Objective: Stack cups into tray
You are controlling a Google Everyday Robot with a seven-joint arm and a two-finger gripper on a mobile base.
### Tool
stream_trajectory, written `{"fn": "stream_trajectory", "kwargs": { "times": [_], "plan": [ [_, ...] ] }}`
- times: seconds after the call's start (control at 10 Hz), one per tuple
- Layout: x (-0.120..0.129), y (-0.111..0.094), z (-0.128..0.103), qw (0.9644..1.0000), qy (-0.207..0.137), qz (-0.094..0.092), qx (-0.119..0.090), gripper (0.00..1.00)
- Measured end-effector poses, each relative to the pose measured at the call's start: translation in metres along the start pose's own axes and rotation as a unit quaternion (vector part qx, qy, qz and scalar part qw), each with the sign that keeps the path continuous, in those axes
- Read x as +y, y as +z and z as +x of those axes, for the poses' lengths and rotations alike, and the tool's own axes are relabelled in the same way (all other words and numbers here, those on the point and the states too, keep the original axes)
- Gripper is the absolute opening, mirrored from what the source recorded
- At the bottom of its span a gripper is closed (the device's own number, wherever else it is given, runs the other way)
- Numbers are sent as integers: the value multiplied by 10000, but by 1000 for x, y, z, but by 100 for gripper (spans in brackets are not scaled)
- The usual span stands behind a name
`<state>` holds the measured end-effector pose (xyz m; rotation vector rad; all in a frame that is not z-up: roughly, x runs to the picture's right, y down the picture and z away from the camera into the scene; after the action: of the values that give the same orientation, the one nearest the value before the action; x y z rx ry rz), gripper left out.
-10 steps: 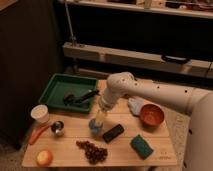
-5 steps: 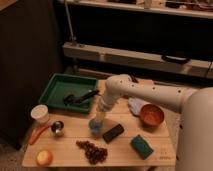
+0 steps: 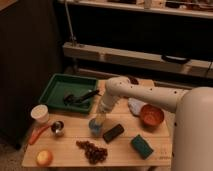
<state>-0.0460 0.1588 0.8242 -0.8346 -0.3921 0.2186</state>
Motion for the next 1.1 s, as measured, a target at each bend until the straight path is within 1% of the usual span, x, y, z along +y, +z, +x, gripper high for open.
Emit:
{"fn": "stream_trajectory", "kwargs": {
  "times": [0.1,0.2,0.3,0.4,0.5,0.6,0.7,0.9,1.0,1.1],
  "plan": [
    [2,2,0,10000,-31,-68,28,47],
    [6,4,-3,9999,-85,-120,45,37],
    [11,0,-9,9997,-157,-159,69,25],
    [16,-6,-14,9996,-206,-182,78,16],
    [21,-16,-22,9995,-251,-192,43,7],
    [26,-26,-28,9994,-287,-215,-12,2],
    [34,-45,-40,9989,-369,-243,-160,0],
    [44,-71,-56,9981,-487,-232,-293,0],
    [50,-90,-70,9974,-581,-202,-362,0],
    [53,-103,-78,9970,-634,-181,-400,0]
  ]
}}
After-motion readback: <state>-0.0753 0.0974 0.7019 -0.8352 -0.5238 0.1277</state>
